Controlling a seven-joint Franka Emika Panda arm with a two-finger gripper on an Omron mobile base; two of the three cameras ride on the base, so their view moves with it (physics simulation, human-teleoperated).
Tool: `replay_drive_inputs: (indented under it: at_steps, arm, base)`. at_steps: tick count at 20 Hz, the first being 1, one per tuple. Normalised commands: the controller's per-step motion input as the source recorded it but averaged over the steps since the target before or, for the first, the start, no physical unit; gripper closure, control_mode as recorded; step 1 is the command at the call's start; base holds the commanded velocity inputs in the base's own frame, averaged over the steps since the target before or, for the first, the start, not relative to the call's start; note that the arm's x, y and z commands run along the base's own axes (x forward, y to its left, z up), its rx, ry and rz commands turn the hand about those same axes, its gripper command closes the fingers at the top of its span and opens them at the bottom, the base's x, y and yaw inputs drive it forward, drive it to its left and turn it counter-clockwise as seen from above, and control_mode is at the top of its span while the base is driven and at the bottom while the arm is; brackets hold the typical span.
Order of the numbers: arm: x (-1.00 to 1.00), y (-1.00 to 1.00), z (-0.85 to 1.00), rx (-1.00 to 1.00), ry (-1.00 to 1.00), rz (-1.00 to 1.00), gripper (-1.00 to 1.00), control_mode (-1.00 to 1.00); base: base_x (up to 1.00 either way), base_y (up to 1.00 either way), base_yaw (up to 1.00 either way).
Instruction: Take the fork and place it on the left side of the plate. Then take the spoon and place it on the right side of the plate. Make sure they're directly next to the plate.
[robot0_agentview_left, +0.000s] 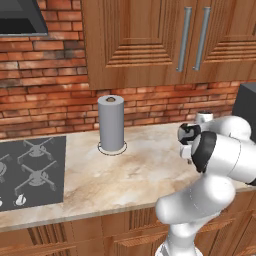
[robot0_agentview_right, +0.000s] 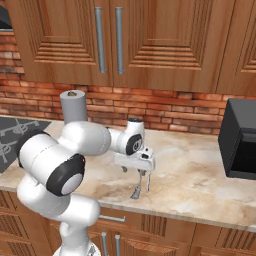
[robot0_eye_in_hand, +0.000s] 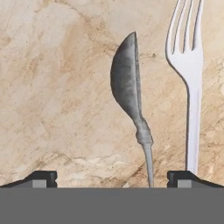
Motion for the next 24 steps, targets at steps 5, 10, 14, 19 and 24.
replay_drive_inputs:
  at_steps: [5, 10, 14, 19, 24]
  arm:
    - [-0.27, 0.0, 0.0, -0.05, -0.15, 0.0, -1.0, -1.0]
    - [-0.11, 0.0, 0.0, -0.06, -0.13, 0.0, -1.0, -1.0]
    - [-0.01, 0.0, 0.0, -0.04, -0.03, 0.0, -1.0, -1.0]
    - [0.0, -0.06, 0.0, -0.02, -0.01, 0.0, -1.0, -1.0]
    - [0.0, -0.13, -0.01, 0.0, 0.0, 0.0, -1.0, -1.0]
  base:
    - [0.0, 0.0, 0.0]
    - [0.0, 0.0, 0.0]
    - [0.0, 0.0, 0.0]
    - [0.0, 0.0, 0.0]
    - [0.0, 0.0, 0.0]
